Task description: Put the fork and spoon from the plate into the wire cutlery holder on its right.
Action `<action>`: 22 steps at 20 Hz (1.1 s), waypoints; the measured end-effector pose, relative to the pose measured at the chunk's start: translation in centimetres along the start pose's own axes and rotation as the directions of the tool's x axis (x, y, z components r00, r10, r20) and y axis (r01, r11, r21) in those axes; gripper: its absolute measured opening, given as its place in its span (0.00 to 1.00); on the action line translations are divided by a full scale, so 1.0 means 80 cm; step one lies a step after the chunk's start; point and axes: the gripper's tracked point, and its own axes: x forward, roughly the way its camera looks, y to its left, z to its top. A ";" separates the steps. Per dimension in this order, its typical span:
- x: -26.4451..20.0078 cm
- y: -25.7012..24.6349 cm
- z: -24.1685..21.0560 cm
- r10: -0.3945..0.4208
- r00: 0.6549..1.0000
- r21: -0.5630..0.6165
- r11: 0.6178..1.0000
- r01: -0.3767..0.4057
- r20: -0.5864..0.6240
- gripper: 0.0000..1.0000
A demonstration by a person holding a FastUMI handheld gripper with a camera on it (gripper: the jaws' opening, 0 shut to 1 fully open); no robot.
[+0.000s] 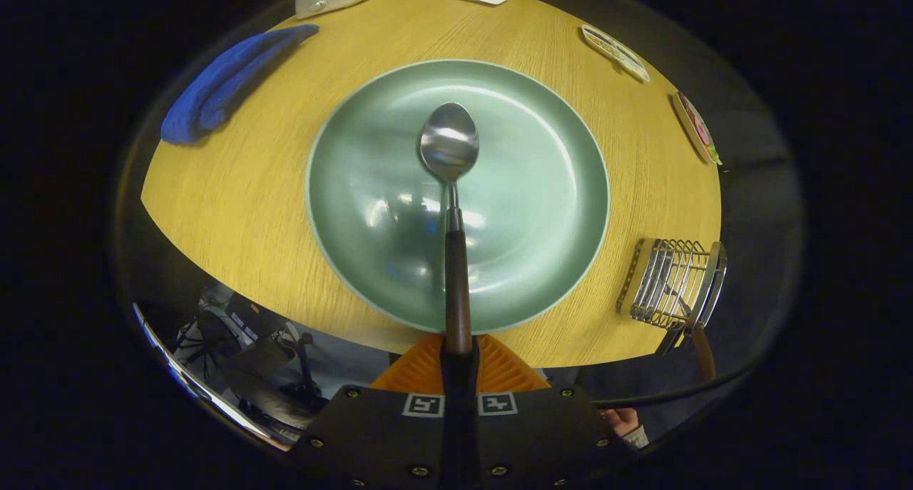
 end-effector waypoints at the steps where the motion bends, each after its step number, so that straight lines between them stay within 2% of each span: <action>1: -0.004 -0.001 0.004 0.001 1.000 0.005 1.000 -0.001 0.014 0.03; 15: -0.081 -0.020 0.042 -0.065 0.987 0.037 0.998 0.060 0.146 0.03; 22: -0.126 -0.052 0.056 -0.102 0.975 0.150 0.986 0.073 0.196 0.03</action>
